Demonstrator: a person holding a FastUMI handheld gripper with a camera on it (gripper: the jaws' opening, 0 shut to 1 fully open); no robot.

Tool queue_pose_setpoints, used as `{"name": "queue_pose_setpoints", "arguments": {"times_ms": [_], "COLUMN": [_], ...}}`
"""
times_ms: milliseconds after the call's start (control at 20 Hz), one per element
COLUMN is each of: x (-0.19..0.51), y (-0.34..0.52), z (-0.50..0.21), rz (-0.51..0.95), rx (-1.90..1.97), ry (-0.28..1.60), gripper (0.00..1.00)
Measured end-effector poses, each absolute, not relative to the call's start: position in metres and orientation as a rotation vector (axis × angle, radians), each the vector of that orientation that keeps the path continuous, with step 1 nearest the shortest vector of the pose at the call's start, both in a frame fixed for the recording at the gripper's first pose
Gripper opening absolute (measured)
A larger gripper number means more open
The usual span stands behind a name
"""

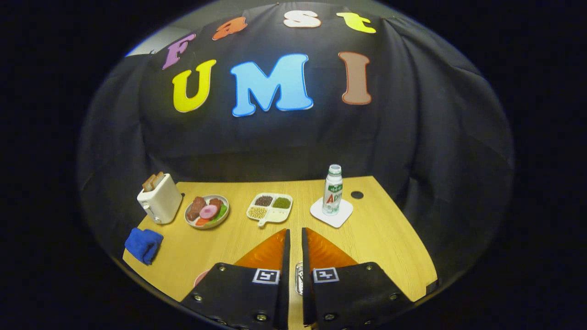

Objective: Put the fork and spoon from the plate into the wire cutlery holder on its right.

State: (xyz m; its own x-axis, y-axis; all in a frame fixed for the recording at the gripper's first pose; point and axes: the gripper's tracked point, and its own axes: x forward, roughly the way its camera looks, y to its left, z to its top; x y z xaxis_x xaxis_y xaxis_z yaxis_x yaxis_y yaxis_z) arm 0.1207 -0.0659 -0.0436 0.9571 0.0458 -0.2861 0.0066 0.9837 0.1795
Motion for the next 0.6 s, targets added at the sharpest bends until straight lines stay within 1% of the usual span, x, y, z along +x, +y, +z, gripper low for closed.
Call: {"name": "queue_pose_setpoints", "arguments": {"times_ms": [400, 600], "x": [0.107, 0.098], "y": [-0.079, -0.077], "z": [0.078, 0.107], "rz": [-0.04, -0.045], "rx": [0.108, 0.126], "ry": [0.013, -0.074], "gripper": [0.12, 0.13]}}
